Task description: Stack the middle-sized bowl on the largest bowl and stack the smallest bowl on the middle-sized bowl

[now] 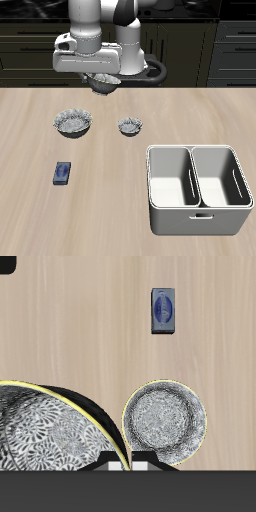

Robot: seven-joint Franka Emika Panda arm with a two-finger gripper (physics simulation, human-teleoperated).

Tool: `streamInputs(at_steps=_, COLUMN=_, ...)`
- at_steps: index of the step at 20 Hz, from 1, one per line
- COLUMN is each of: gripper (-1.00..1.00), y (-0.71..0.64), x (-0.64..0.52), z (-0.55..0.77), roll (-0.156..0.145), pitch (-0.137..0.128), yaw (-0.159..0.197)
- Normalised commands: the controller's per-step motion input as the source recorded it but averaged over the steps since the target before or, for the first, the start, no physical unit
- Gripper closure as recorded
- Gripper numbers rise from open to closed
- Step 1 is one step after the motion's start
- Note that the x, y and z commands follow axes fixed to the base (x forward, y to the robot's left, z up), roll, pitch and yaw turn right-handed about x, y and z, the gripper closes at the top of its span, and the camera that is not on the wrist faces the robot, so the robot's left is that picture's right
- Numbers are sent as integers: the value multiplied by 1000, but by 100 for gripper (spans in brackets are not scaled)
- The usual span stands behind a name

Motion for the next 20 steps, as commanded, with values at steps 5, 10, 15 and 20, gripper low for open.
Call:
streamInputs(at_steps=5, gripper=100, y=-333, x=-45, z=15, roll=-3, pitch=-4, yaw=1)
streamInputs(at_steps=10, gripper=100, y=-271, x=-24, z=84, roll=3, pitch=-9, yaw=-10)
streamInputs(at_steps=15, gripper=100, y=-120, x=-7, z=83, roll=24, pitch=-7, yaw=-10)
streamInputs(at_steps=20, gripper=100, y=-283, x=54, z=62, roll=0, pitch=-3, yaw=0)
